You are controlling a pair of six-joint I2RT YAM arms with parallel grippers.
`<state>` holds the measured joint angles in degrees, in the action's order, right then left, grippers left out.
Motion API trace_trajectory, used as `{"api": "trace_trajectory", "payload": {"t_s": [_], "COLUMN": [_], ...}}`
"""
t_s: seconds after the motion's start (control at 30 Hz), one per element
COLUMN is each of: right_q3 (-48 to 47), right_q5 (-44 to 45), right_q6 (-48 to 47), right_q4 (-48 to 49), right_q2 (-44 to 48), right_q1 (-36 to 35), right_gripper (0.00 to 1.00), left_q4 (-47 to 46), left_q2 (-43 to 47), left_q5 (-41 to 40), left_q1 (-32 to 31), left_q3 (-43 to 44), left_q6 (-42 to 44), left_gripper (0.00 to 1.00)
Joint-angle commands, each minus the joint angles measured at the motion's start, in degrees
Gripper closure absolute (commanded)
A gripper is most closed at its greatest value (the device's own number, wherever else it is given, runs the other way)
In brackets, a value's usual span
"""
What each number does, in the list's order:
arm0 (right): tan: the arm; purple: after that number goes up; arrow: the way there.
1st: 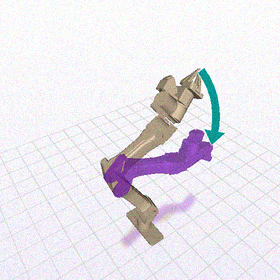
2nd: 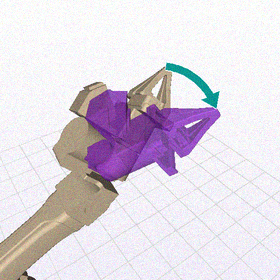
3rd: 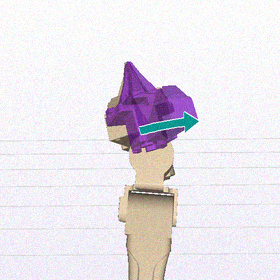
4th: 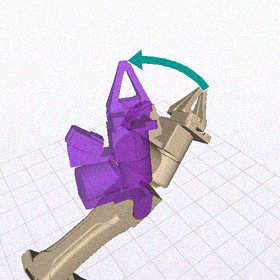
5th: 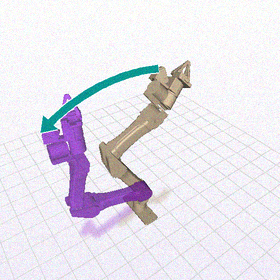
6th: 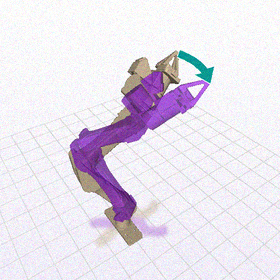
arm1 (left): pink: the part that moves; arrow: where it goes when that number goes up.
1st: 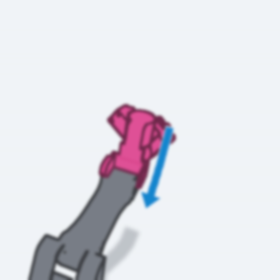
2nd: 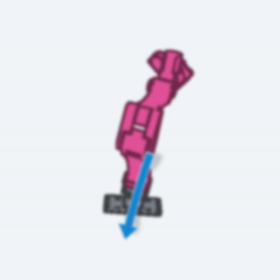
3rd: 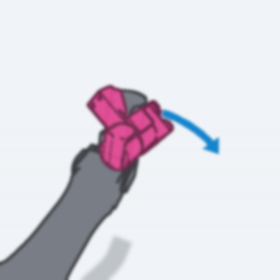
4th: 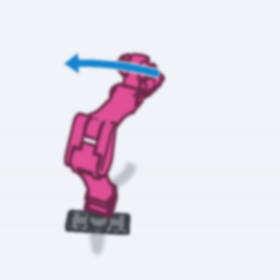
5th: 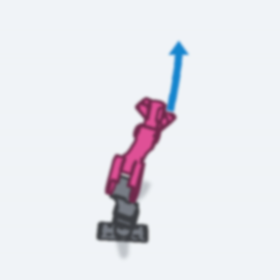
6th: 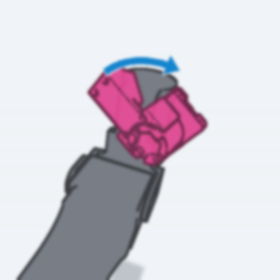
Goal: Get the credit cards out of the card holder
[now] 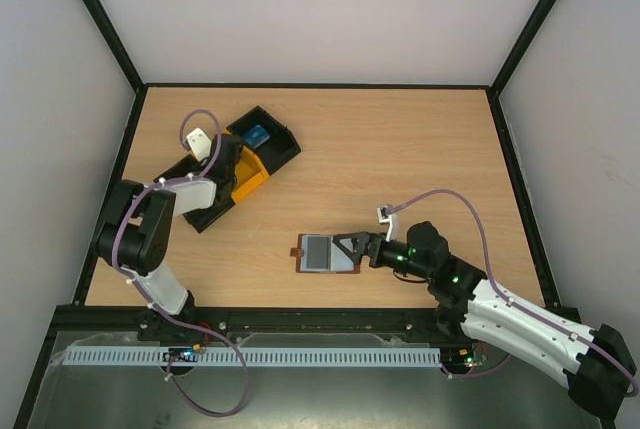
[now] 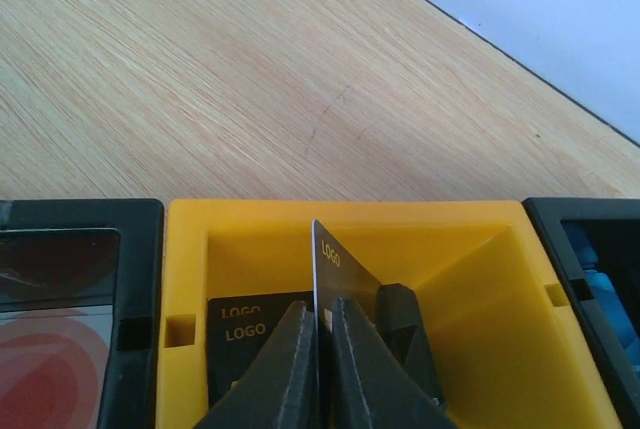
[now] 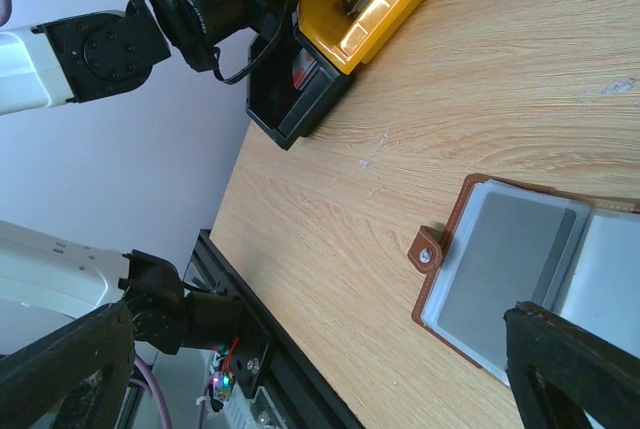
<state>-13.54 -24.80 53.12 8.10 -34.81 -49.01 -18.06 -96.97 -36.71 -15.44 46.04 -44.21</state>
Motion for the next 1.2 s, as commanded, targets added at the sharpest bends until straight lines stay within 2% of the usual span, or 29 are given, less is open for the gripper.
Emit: {"api": "trace_trajectory", "payload": {"t_s": [0.0,0.27,0.6,0.93,1.17], "right_q3": [-0.1,0.0,0.1,0.0,-0.4], "right_q5": [1.2,1.6,2.2,3.9,4.9], "right_q6": [-0.2,0.2,0.2,0.7,1.8], "right_q4": [-1.2,-1.0,-2.6,-5.3,-6.9], "right_q2": [1.1,1.5,2.2,3.6,3.8], "right_q1": [0.1,0.1,0.1,0.1,0.1], "right_gripper": [0.02,0.02,0.02,0.02,0.02], "left_q4": [2.1,3.5,5.5,9.8,14.8], "left_q2": [-1.1,-0.5,1.0,3.3,11.0], "left_q5": [-2.2,-3.4,-3.5,-1.5,5.3], "left_q1": [0.4,0.4,0.4,0.4,0.2], "left_q3": [1.3,1.9,3.3,5.7,6.8], "left_q6": [-0.3,-0.3,0.0,0.0,2.8], "left_gripper": [0.91,0.90,0.79,0.56,0.23]}}
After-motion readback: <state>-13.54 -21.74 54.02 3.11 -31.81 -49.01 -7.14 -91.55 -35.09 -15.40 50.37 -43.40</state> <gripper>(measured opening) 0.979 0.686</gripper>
